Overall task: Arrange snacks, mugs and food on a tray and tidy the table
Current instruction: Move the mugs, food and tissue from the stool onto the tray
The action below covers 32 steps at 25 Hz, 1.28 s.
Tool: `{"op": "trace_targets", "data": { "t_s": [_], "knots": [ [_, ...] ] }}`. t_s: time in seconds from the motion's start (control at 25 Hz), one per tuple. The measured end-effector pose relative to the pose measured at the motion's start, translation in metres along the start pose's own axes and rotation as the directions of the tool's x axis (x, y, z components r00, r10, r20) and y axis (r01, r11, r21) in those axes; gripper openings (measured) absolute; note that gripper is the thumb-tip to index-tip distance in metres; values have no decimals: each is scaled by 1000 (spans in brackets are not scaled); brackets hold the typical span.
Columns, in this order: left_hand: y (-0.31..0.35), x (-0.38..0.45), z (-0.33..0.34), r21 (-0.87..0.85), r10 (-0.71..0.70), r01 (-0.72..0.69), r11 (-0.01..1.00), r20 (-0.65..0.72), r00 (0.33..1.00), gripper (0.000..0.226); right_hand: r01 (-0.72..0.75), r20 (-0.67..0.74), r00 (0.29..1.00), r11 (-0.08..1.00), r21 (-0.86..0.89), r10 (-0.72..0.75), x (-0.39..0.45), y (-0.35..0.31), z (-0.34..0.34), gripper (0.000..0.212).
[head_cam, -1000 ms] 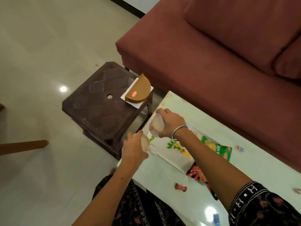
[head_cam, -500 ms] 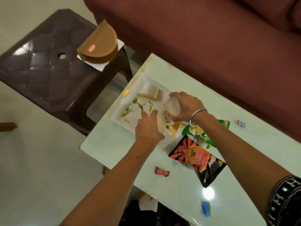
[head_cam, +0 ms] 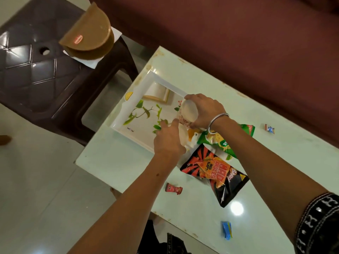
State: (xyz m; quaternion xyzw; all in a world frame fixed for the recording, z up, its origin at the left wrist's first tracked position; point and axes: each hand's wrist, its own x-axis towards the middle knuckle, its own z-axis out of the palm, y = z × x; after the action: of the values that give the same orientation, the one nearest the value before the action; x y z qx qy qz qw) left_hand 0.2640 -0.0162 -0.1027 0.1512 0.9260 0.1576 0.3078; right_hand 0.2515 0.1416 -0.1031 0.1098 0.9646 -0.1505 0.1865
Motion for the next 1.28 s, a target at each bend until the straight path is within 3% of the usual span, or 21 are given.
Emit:
{"op": "trace_targets", "data": {
  "t_s": [0.32, 0.48, 0.56, 0.76, 0.88, 1.04, 1.16, 1.28],
  "knots": [
    [-2, -2, 5, -9, 3, -3, 1000, -17, 1000, 92, 3, -1, 1000, 1000, -29, -3, 1, -1, 0, 96],
    [-8, -11, 1, -80, 12, -12, 997, -2, 1000, 113, -49, 96, 994, 997, 58, 43, -1, -5, -4, 111],
    [-20, -24, -4, -134, 34, -43, 990, -69, 997, 112, -75, 119, 991, 988, 138, 58, -4, -4, -8, 114],
    [-82, -29, -59, -377, -15, -115, 919, -327, 945, 73, -102, -138, 977, 927, 360, 161, -4, -35, -28, 73],
    [-121, -1, -117, -396, -73, -126, 910, -452, 889, 62, -82, -183, 947, 751, 655, 263, 20, -92, -38, 50],
    [-149, 48, -190, -343, -51, -151, 927, -514, 856, 57, -54, -136, 940, 529, 847, 314, 73, -173, -46, 36],
    [-162, 81, -224, -243, 73, -232, 942, -524, 849, 59, -113, -52, 904, 355, 928, 424, 119, -223, -52, 35],
    [-171, 116, -241, -80, 207, -265, 961, -428, 880, 69, -228, 102, 803, 145, 963, 586, 162, -249, -57, 36]
  ]
}}
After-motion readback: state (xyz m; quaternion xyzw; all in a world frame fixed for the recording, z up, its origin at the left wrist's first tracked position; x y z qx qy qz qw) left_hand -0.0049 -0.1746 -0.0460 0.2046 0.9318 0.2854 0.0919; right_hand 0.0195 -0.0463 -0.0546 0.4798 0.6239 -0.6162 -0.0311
